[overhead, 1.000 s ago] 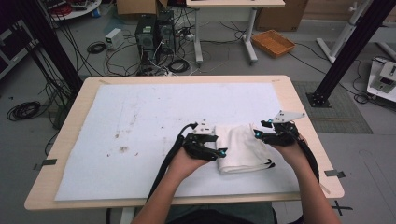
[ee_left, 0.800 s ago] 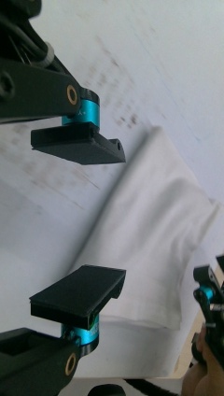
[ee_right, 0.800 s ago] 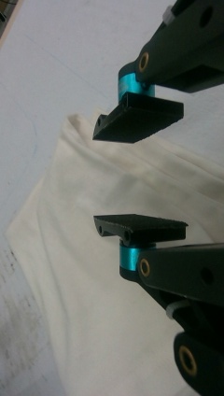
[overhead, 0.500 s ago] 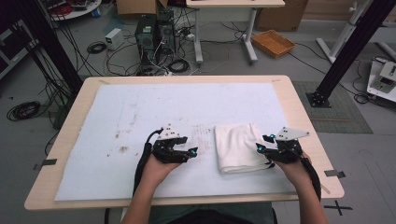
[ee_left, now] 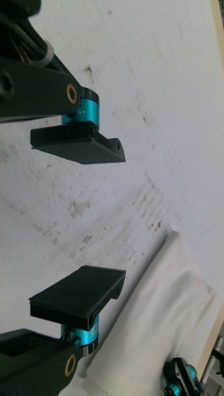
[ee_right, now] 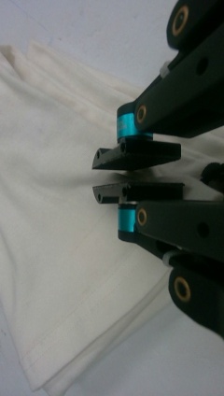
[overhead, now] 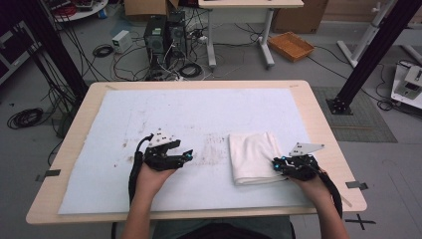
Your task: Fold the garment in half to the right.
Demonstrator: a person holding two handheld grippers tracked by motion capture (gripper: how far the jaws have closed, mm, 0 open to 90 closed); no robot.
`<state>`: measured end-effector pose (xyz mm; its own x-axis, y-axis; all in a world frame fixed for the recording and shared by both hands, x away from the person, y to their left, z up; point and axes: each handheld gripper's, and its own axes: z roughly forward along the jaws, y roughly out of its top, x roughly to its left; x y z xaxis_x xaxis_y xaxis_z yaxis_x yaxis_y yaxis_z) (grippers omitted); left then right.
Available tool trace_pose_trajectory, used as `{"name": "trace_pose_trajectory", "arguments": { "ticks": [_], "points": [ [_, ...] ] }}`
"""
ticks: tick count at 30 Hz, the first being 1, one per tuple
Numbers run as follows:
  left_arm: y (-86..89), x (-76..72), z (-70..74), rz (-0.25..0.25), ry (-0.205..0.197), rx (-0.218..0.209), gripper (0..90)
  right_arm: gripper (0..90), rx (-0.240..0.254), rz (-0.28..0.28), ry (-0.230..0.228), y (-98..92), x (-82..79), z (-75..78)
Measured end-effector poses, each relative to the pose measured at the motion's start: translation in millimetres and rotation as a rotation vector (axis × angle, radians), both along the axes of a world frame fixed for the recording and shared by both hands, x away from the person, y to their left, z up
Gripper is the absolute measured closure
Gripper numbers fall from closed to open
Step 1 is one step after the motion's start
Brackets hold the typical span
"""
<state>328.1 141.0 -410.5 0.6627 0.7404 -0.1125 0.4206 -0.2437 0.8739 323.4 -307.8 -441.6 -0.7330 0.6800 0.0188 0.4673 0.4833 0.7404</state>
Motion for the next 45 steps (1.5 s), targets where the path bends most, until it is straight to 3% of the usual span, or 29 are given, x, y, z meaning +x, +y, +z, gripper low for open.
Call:
{"name": "trace_pose_trajectory", "arguments": {
  "ticks": [4, 9, 12, 15, 17, 20, 23, 25, 28, 31, 34, 37, 39, 41, 45],
  "points": [
    [-2.7, 3.5, -7.3, 0.004, 0.022, 0.026, 37.4, 89.3, 0.014, 0.008, 0.005, -0.1, -2.0, 4.2],
    [1.2, 3.0, -5.2, 0.015, 0.014, 0.017, 37.4, 89.4, 0.037, 0.001, -0.047, -9.6, -12.1, 22.6],
    [6.1, 2.5, -3.8, 0.033, 0.01, 0.008, 37.4, 89.4, 0.037, -0.023, -0.08, -16.4, -16.1, 26.2],
    [10.6, 3.6, -4.9, 0.05, 0.014, 0.011, 37.4, 89.3, 0.027, -0.025, -0.063, -17.9, -15.2, 22.3],
    [12.2, 3.7, -5.0, 0.054, 0.018, 0.012, 37.3, 88.7, -0.007, -0.031, -0.04, -15.8, -13.6, 16.2],
    [13.4, 3.3, -4.0, 0.053, 0.017, 0.009, 37.3, 78.0, -0.03, -0.029, 0.009, -15.0, -10.5, 9.3],
    [13.9, 3.7, -3.0, 0.05, 0.019, 0.005, 37.3, 68.4, 0.018, -0.051, -0.023, -20.0, -10.2, 17.4],
    [13.0, 3.5, -1.6, 0.052, 0.017, 0.003, 37.3, 65.7, 0.043, -0.075, -0.094, -22.2, -8.0, 26.3],
    [11.3, 2.9, -0.3, 0.05, 0.014, -0.002, 37.3, 62.4, 0.07, -0.117, -0.16, -20.5, 8.3, 34.3],
    [11.5, 2.4, -0.4, 0.042, 0.016, -0.002, 37.3, 60.7, 0.093, -0.142, -0.146, -14.3, 42.0, 33.4],
    [13.7, 1.6, -0.3, 0.047, 0.014, -0.008, 37.3, 60.0, 0.069, -0.157, -0.093, -4.5, 75.5, 30.4],
    [17.3, 1.9, -0.6, 0.053, 0.015, -0.013, 37.3, 62.7, 0.102, -0.135, -0.001, 1.9, 100.6, 20.9],
    [18.3, 2.0, -1.8, 0.059, 0.016, -0.011, 37.3, 71.0, 0.063, -0.145, 0.046, 6.1, 109.4, 10.9],
    [19.0, 2.2, -2.8, 0.054, 0.018, -0.009, 37.3, 84.4, 0.055, -0.129, 0.086, 7.6, 111.1, 4.5],
    [19.5, 1.5, -3.1, 0.055, 0.021, -0.004, 37.3, 88.4, 0.069, -0.155, 0.01, 4.0, 98.2, 11.2]
  ]
}}
